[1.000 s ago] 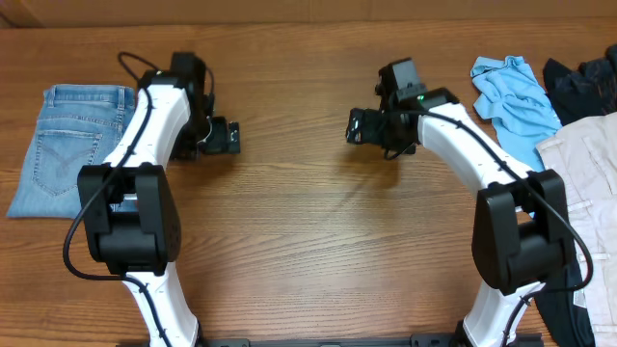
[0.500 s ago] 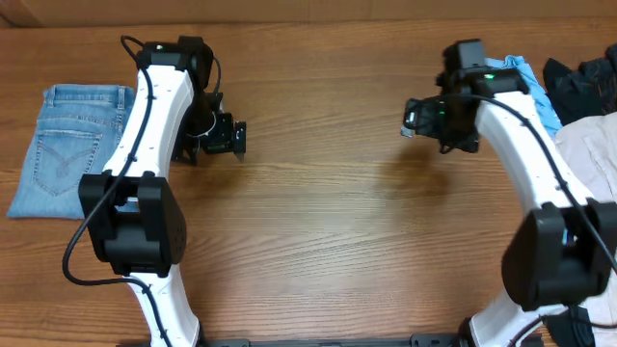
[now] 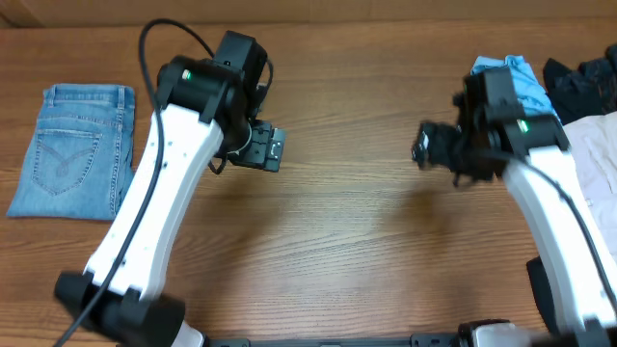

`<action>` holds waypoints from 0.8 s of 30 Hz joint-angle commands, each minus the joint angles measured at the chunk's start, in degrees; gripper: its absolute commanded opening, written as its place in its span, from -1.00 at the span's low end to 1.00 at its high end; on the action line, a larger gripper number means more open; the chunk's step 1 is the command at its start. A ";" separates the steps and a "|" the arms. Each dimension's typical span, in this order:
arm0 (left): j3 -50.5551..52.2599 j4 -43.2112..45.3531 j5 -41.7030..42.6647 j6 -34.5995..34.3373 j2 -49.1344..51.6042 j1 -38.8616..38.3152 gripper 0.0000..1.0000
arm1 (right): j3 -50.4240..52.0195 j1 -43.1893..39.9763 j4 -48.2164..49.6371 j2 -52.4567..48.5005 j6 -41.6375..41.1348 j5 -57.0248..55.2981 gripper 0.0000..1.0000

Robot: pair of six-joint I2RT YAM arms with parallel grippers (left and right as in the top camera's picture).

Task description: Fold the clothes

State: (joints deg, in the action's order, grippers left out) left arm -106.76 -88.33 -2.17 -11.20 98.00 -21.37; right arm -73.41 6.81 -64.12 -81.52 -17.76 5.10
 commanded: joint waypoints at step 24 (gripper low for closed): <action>47.25 31.82 -19.52 5.42 -65.81 -5.97 1.00 | 22.45 0.11 2.29 40.92 -0.52 -4.28 1.00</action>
State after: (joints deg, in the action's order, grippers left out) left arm -62.52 -57.47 -15.25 -7.81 37.67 -27.31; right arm -51.20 6.79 -62.41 -41.08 -18.04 2.04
